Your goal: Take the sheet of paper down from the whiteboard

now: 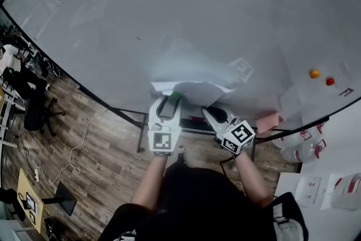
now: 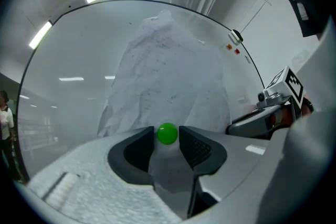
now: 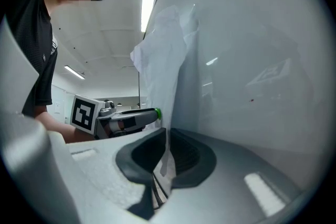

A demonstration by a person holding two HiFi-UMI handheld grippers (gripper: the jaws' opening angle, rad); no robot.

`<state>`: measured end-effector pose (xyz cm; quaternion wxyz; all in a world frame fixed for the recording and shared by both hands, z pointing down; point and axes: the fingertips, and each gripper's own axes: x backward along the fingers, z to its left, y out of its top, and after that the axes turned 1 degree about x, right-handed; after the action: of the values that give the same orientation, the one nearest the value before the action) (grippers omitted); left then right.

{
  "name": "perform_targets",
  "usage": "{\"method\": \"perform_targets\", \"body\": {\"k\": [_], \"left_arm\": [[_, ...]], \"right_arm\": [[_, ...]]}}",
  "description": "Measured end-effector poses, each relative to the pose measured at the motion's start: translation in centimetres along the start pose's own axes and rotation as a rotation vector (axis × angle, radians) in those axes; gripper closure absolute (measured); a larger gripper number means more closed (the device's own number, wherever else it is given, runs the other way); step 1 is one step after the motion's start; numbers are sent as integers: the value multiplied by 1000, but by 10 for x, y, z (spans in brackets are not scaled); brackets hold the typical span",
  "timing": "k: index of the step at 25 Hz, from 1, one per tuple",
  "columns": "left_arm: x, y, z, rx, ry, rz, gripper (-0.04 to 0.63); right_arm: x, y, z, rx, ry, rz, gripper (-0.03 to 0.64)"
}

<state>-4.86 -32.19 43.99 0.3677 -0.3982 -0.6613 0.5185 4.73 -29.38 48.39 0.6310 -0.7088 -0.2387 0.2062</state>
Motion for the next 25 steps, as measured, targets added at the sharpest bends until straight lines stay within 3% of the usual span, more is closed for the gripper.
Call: {"method": "perform_targets", "body": {"k": [12, 25], "left_arm": [[-2, 0, 3, -48, 12, -5, 448], [-4, -3, 4, -77, 86, 26, 457]], "right_arm": [[-4, 1, -9, -30, -23, -15, 607], [-5, -3, -4, -22, -7, 4, 607]]}}
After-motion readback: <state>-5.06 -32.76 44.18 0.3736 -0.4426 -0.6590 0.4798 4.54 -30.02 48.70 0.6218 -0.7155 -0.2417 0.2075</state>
